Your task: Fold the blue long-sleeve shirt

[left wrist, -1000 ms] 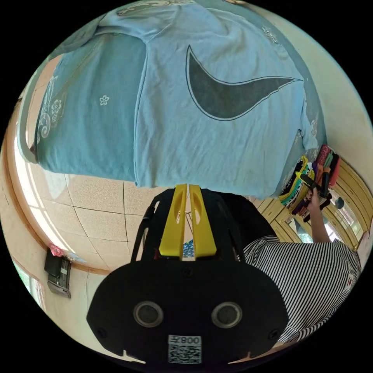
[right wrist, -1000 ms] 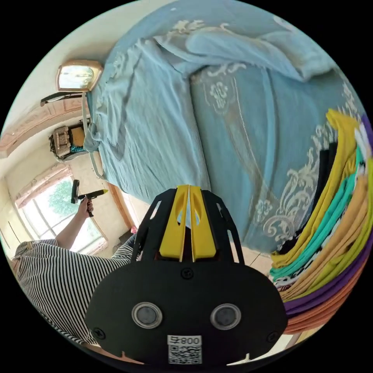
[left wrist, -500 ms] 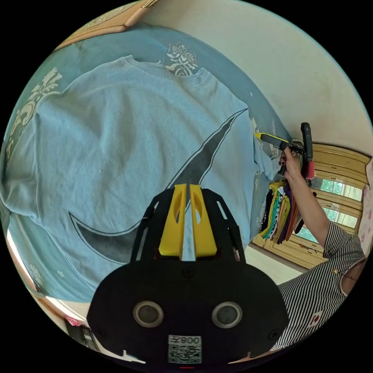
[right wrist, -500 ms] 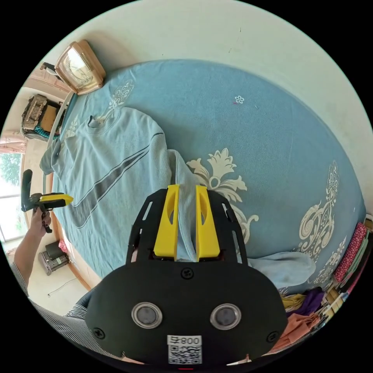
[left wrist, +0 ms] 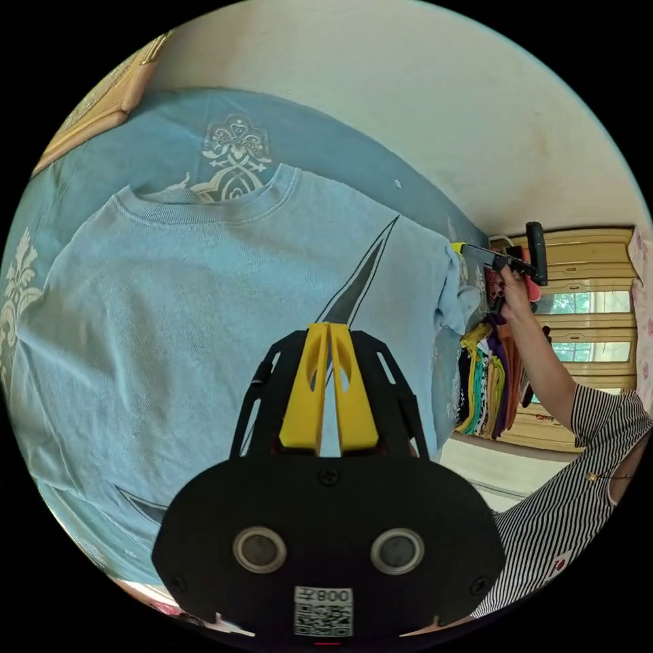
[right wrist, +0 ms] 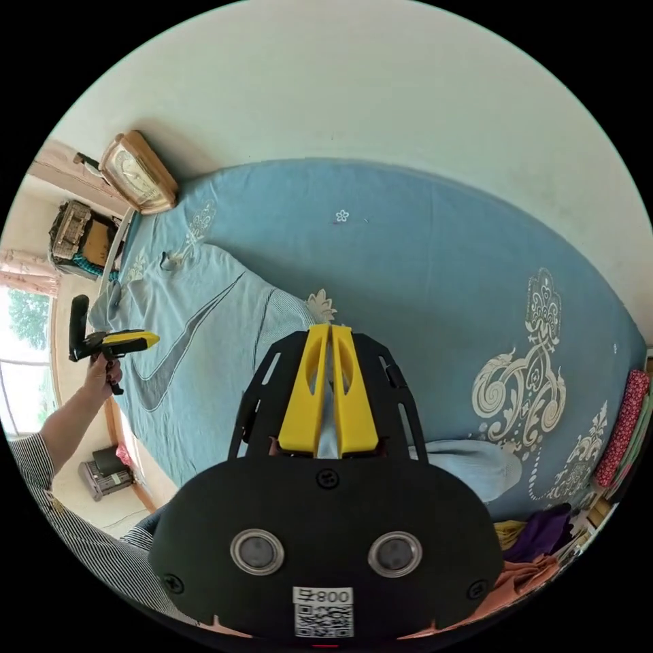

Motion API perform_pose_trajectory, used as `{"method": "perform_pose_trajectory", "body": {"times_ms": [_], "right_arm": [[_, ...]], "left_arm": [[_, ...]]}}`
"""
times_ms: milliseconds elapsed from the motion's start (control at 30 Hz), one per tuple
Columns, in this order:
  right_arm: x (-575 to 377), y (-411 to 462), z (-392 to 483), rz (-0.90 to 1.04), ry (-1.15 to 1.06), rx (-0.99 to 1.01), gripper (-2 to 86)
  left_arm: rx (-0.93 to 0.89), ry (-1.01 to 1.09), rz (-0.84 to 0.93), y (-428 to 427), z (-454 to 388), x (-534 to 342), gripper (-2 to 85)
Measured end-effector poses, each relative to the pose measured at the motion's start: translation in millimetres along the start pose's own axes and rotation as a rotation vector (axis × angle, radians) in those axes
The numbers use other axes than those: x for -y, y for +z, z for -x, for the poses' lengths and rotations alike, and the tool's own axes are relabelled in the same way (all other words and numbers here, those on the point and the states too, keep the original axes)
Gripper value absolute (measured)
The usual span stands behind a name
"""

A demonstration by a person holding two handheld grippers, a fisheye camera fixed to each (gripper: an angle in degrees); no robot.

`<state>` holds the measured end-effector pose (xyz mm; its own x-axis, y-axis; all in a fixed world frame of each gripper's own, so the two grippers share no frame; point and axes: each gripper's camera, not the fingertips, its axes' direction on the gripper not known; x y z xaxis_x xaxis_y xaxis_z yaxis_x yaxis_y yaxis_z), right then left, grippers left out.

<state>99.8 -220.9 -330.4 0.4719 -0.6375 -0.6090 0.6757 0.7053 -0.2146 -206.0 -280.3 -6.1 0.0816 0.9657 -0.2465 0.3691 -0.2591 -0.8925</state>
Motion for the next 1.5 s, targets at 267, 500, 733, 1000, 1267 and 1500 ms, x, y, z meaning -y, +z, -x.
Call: {"method": "perform_pose_trajectory", "body": {"times_ms": [267, 500, 733, 1000, 1267, 1500], "right_arm": [[-55, -44, -46, -0.037, 0.089, -0.107, 3.3], [-142, -62, -69, 0.025, 0.179, -0.108, 6.1], [-208, -37, -73, 0.035, 0.283, -0.007, 4.9], [-193, 17, -111, 0.039, 0.363, 0.097, 5.1], [-101, -58, -177, -0.246, 0.397, 0.044, 5.8], [-144, -48, -190, -0.221, 0.492, -0.018, 10.1]], "left_arm": [[-0.122, 0.288, 0.112, 97, -72, 36, 3.6], [-0.308, 0.322, 0.254, 217, -122, 62, 5.9], [-0.513, 0.209, 0.123, 235, -112, 105, 1.8], [-0.539, 0.127, -0.016, 230, -96, 167, 1.6], [-0.421, 0.046, -0.143, 215, -64, 176, 2.8], [-0.313, 0.318, -0.071, 217, -111, 151, 5.8]]}}
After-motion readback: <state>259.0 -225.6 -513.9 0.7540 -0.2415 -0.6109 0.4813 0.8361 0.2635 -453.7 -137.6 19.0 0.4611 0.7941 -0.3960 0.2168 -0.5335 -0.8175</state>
